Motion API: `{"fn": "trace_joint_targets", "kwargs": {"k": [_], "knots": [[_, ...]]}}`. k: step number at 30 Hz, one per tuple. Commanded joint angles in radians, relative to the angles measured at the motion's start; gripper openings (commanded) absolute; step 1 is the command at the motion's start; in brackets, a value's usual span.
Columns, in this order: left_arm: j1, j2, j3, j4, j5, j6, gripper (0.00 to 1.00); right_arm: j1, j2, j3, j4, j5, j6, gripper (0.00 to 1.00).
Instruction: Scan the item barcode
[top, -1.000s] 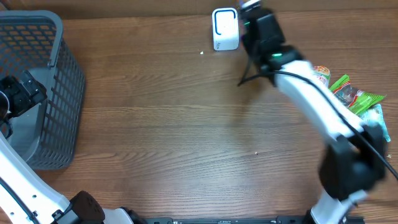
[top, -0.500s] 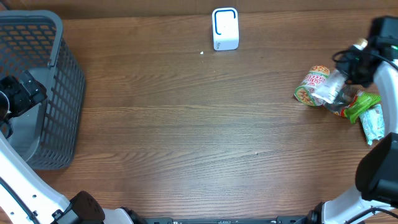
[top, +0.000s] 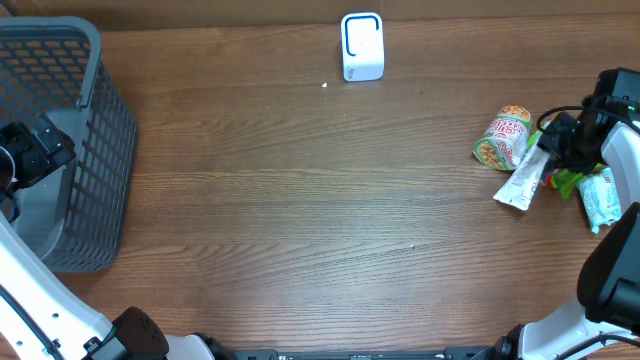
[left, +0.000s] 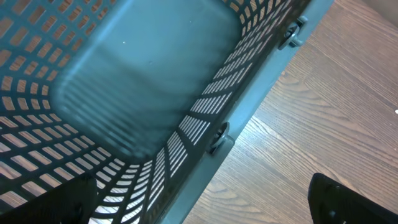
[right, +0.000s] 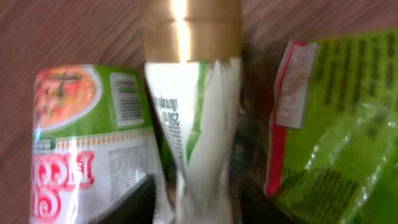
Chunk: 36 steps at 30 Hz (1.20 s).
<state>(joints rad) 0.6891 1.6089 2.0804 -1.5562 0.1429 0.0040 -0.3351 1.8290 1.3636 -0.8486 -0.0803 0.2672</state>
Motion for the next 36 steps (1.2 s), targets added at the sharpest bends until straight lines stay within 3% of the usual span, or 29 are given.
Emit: {"fn": "trace_joint_targets", "kwargs": {"k": [1, 8, 13, 23, 36], "knots": [[0.002, 0.0, 0.002, 0.0, 0.005, 0.016, 0.99, -0.008, -0.029, 0.119, -0.08, -0.046, -0.014, 0.68], [0.002, 0.0, 0.002, 0.001, 0.005, 0.016, 1.0, -0.008, -0.038, 0.51, -0.454, -0.089, -0.014, 0.73], [0.002, 0.0, 0.002, 0.001, 0.005, 0.016, 1.0, 0.013, -0.093, 0.703, -0.609, -0.117, -0.014, 0.74], [0.002, 0.0, 0.002, 0.0, 0.005, 0.016, 1.0, 0.04, -0.289, 0.729, -0.647, -0.124, -0.033, 0.77], [0.002, 0.0, 0.002, 0.001, 0.005, 0.016, 1.0, 0.062, -0.312, 0.729, -0.686, -0.326, -0.131, 0.73]]}}
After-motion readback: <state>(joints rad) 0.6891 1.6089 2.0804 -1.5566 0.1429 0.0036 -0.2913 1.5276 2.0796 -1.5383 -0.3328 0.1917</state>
